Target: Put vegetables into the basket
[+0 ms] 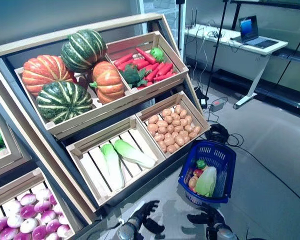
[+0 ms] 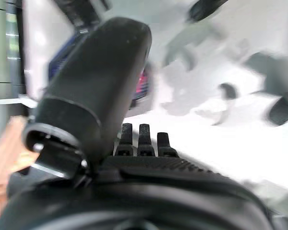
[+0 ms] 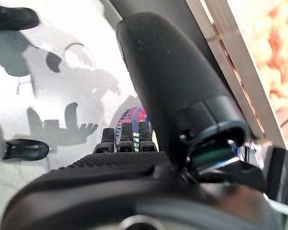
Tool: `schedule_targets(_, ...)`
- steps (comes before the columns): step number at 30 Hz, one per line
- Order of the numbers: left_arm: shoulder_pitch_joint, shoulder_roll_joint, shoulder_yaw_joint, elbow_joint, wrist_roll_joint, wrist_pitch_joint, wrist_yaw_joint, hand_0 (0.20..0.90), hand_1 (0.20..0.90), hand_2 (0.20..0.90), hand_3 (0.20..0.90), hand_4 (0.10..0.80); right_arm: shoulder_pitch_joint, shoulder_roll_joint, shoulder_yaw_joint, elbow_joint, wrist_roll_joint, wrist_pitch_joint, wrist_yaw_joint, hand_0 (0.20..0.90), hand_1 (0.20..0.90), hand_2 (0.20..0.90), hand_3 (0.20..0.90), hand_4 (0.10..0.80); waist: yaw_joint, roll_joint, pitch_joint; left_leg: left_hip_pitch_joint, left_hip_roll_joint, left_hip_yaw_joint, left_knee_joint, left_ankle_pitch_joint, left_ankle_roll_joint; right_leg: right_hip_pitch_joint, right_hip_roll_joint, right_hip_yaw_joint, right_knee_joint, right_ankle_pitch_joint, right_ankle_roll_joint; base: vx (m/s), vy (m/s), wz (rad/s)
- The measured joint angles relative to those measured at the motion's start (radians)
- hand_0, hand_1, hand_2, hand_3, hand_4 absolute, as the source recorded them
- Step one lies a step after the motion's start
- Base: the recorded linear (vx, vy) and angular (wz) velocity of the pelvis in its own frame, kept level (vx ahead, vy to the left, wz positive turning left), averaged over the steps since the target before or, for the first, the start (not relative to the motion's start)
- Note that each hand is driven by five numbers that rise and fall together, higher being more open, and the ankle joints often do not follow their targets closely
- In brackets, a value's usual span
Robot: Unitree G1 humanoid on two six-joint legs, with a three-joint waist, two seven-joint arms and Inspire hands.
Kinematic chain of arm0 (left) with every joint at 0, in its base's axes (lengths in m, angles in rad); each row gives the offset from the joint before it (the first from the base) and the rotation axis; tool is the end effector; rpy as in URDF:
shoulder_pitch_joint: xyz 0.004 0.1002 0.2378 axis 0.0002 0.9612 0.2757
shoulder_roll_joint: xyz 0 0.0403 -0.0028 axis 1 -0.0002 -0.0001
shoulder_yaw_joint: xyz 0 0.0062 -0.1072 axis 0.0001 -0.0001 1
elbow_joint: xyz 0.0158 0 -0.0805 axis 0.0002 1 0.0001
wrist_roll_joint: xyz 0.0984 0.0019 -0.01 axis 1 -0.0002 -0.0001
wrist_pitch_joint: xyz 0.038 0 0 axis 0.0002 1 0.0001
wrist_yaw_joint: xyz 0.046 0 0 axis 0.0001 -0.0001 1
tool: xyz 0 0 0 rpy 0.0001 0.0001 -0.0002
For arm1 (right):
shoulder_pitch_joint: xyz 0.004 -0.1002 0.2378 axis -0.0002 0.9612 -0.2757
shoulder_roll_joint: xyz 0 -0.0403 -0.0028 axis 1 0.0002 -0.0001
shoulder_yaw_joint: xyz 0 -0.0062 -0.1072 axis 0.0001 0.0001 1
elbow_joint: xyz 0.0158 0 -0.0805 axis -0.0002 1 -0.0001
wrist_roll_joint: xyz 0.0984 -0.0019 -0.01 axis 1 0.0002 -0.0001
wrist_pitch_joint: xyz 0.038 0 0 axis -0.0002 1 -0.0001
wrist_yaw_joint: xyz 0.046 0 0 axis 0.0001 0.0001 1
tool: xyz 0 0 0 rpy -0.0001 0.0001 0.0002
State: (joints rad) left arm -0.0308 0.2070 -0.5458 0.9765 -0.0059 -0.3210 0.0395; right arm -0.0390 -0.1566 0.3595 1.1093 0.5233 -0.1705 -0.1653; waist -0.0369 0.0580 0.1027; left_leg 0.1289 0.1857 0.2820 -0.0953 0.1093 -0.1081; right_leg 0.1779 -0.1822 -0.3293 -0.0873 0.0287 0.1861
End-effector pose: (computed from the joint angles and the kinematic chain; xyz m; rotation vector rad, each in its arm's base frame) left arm 0.1184 0.1549 -0.1002 0.3909 0.6554 -0.4199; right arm 0.1079 -0.1732 -0.1123 0.0373 0.9411 -0.2123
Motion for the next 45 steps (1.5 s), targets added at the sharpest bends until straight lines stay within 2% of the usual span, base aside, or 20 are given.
schedule_targets(4,-0.001,0.064,0.014,-0.171,-0.01,-0.054,0.072,0.9,0.9,0.9,0.9,0.8,0.042,-0.024,0.0,-0.134,-0.002,-0.019,-0.053,0.9,0.9,0.9,0.9,0.8,-0.001,0.012,0.011,-0.002,-0.002,0.001,0.0,0.002,-0.004,-0.003,-0.001,0.0,-0.002,0.002,0.004,0.048,0.056,-0.01)
schedule_targets(7,-0.001,0.083,0.081,-0.263,-0.023,-0.106,0.138,0.9,0.9,0.9,0.9,0.8,0.051,-0.043,-0.002,-0.2,-0.006,-0.039,-0.055,0.9,0.9,0.9,0.9,0.8,0.0,0.023,0.022,-0.004,-0.004,-0.001,0.005,0.002,-0.004,-0.003,-0.002,0.0,-0.001,0.003,0.006,0.035,0.057,0.0)
schedule_targets(12,-0.004,0.078,0.2,-0.297,-0.091,-0.146,0.28,0.9,0.9,0.9,0.9,0.8,0.057,-0.057,-0.003,-0.279,-0.008,-0.052,-0.083,0.9,0.9,0.9,0.9,0.8,0.001,0.035,0.042,-0.025,-0.005,-0.002,0.006,0.003,-0.005,-0.028,-0.004,-0.003,-0.001,0.004,0.006,-0.036,0.068,0.0)
schedule_targets(15,-0.026,0.077,0.232,-0.299,-0.107,-0.148,0.411,0.9,0.9,0.9,0.9,0.8,0.041,-0.078,-0.002,-0.282,-0.009,-0.054,-0.095,0.9,0.9,0.9,0.9,0.8,0.007,0.044,0.069,-0.059,-0.009,-0.007,0.013,0.008,-0.002,-0.074,-0.012,0.001,0.023,0.004,0.007,-0.214,0.081,-0.03)
schedule_targets(19,-0.154,0.075,0.248,-0.298,-0.108,-0.149,0.588,0.9,0.9,0.9,0.9,0.8,-0.051,-0.121,-0.001,-0.279,-0.007,-0.054,-0.114,0.9,0.9,0.9,0.9,0.8,0.016,0.049,0.17,-0.168,-0.015,-0.032,0.066,0.016,0.009,-0.199,-0.034,0.022,0.108,0.0,0.003,-0.196,0.056,-0.03)
schedule_targets(23,-0.353,0.09,0.289,-0.287,-0.114,-0.15,0.707,0.9,0.9,0.9,0.9,0.8,-0.198,-0.128,0.005,-0.286,-0.006,-0.054,-0.121,0.9,0.9,0.9,0.9,0.8,0.012,0.008,0.31,-0.278,-0.016,-0.033,0.16,0.006,0.024,-0.366,-0.072,0.063,0.304,-0.061,-0.017,-0.148,0.033,-0.09)
schedule_targets(27,-0.448,0.132,0.31,-0.286,-0.13,-0.149,0.754,0.9,0.9,0.9,0.9,0.8,-0.245,-0.132,0.013,-0.334,-0.002,-0.054,-0.121,0.9,0.9,0.9,0.9,0.8,0.004,-0.031,0.373,-0.365,-0.026,-0.034,0.255,-0.019,0.025,-0.506,-0.114,0.105,0.5,-0.135,-0.031,-0.116,0.013,0.03)
schedule_targets(32,-0.565,0.189,0.366,-0.235,-0.22,-0.115,0.798,0.9,0.9,0.9,0.9,0.8,-0.306,-0.168,0.041,-0.35,0.005,-0.052,-0.121,0.9,0.9,0.9,0.9,0.8,-0.002,-0.049,0.413,-0.544,0.006,-0.064,0.469,-0.088,0.01,-0.688,-0.131,0.142,0.721,-0.217,-0.067,-0.046,0.053,0.02)
schedule_targets(40,-0.676,0.233,0.395,-0.177,-0.404,-0.033,0.806,0.9,0.9,0.9,0.9,0.8,-0.35,-0.228,0.041,-0.351,0.036,-0.033,-0.121,0.9,0.9,0.9,0.9,0.8,-0.006,-0.063,0.421,-0.727,0.072,-0.109,0.671,-0.148,-0.018,-0.858,-0.106,0.158,0.904,-0.283,-0.108,-0.031,0.065,-0.04)
schedule_targets(45,-0.766,0.271,0.395,-0.115,-0.481,0.032,0.81,0.9,0.9,0.9,0.9,0.8,-0.362,-0.236,0.043,-0.343,0.046,-0.013,-0.121,0.9,0.9,0.9,0.9,0.8,-0.01,-0.07,0.422,-0.812,0.094,-0.13,0.73,-0.159,-0.029,-0.943,-0.096,0.159,0.973,-0.306,-0.131,0.003,0.06,-0.02)
